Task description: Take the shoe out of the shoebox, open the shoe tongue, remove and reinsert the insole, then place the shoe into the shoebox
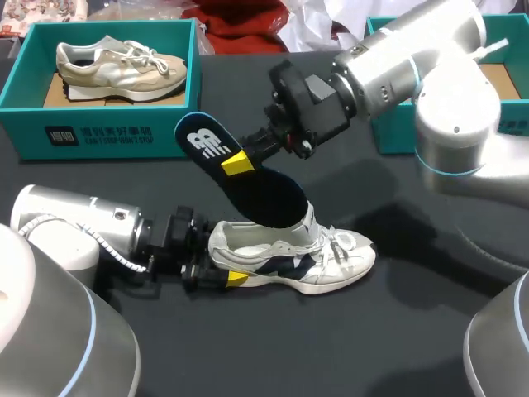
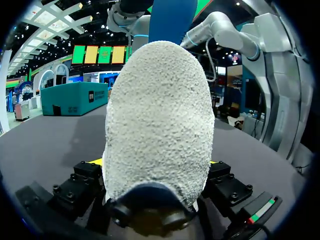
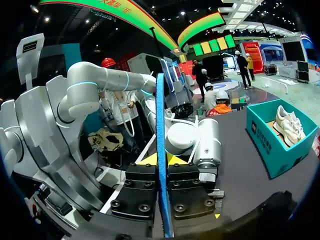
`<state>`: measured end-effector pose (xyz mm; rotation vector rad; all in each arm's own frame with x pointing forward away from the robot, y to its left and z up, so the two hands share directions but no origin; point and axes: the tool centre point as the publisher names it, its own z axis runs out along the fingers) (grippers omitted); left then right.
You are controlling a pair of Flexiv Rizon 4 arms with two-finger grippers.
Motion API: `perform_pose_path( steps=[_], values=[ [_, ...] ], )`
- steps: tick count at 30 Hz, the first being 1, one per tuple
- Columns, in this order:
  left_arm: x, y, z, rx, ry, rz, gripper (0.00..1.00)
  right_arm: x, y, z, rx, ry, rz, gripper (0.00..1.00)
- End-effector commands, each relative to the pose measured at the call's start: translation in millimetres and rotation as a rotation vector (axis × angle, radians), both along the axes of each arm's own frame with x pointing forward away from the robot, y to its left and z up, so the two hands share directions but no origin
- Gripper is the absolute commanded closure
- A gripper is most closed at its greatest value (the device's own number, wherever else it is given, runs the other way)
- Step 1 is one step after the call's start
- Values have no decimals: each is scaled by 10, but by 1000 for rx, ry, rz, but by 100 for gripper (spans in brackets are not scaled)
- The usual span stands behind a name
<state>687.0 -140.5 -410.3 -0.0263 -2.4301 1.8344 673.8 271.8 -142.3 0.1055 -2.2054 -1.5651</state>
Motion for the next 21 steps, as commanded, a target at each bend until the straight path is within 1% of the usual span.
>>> perform_pose_path(
  steps=[1, 7, 9, 10, 12, 14, 17, 21],
  values=[
    [7, 3, -33, 1, 0, 0, 100, -119, -116, -35, 39, -4, -55, 100],
    [7, 3, -33, 1, 0, 0, 100, -119, -116, -35, 39, -4, -55, 100],
    [7, 3, -33, 1, 0, 0, 100, -150, -211, 33, 45, 6, -117, 100],
    [7, 3, -33, 1, 0, 0, 100, -175, -276, 80, 72, 7, -145, 100],
    [7, 3, -33, 1, 0, 0, 100, -227, -381, 155, 88, 33, -188, 100],
    [7, 3, -33, 1, 0, 0, 100, -290, -498, 215, 157, 53, -204, 100],
    [7, 3, -33, 1, 0, 0, 100, -403, -657, 234, 238, 163, -269, 100],
    [7, 3, -33, 1, 0, 0, 100, -403, -657, 234, 238, 163, -269, 100]
  ],
)
